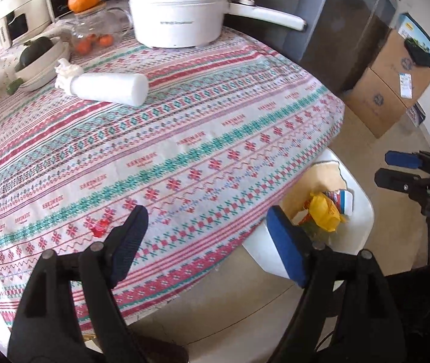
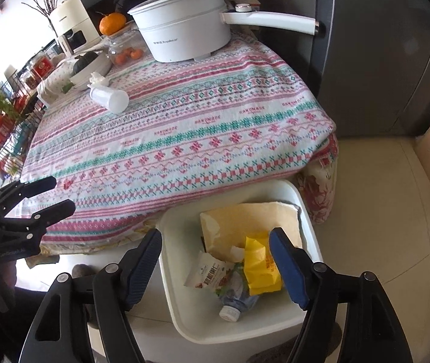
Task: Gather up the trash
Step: 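Carry snack bag and wrapper over the bin and open both tools to drop them, then grasp the white bottle with the left tool while the right tool grasps the tissue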
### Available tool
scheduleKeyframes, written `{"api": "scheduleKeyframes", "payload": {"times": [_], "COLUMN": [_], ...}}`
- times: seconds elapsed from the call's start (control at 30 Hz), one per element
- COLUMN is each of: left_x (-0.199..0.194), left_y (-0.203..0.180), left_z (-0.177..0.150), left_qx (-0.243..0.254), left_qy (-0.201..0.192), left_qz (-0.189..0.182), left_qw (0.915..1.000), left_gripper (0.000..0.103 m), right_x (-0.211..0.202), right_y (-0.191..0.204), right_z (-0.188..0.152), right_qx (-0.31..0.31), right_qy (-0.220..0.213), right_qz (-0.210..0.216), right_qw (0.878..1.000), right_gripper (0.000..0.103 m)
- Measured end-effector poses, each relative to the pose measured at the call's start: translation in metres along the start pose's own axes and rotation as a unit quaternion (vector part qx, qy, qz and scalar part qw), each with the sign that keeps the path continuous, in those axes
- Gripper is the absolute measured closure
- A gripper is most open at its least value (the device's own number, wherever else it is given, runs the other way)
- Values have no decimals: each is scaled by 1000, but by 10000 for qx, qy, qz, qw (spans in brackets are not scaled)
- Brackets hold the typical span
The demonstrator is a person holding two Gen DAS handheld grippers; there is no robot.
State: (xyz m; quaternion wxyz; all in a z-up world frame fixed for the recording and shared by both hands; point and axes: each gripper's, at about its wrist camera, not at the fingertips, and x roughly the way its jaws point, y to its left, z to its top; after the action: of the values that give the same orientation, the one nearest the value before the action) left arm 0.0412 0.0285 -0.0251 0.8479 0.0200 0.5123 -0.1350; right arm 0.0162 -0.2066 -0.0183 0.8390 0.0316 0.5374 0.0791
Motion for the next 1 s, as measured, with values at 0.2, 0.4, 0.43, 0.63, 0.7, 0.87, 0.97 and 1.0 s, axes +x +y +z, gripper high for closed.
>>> {"api": "scheduleKeyframes", "payload": {"times": [0.2, 0.4, 0.43, 0.63, 0.7, 0.87, 0.97, 1.0], "left_x": [21, 51, 57, 101, 111, 140, 143, 142], "left_y": [64, 102, 106, 125, 128, 142, 147, 147], "left_z": [37, 83, 91, 131, 141, 144, 137, 137], "left_qx": [-1248, -2120, -2224, -2953, -3075, -3513, -3638, -3533], "left_qy": [114, -31, -58, -79, -104, 224, 174, 197], "left_qz": [158, 573, 623, 706, 724, 744, 619, 651], "left_qw": [9920, 9756, 9729, 9528, 9487, 9330, 9293, 9331], "left_gripper": [21, 21, 20, 20, 20, 20, 23, 29], "right_x": [9, 30, 33, 52, 55, 62, 66, 66], "right_y": [25, 37, 37, 35, 33, 25, 22, 21], "right_z": [30, 47, 48, 60, 62, 63, 64, 63], "right_qx": [-38, -135, -131, -61, -53, 15, 78, 87], "right_qy": [-124, -48, -35, 110, 134, 224, 264, 263], "right_qz": [159, 60, 27, -11, -36, -134, -141, -155], "right_qw": [9998, 9999, 9999, 9999, 9999, 9997, 9995, 9995], "right_gripper": [25, 24, 24, 24, 24, 24, 24, 24]}}
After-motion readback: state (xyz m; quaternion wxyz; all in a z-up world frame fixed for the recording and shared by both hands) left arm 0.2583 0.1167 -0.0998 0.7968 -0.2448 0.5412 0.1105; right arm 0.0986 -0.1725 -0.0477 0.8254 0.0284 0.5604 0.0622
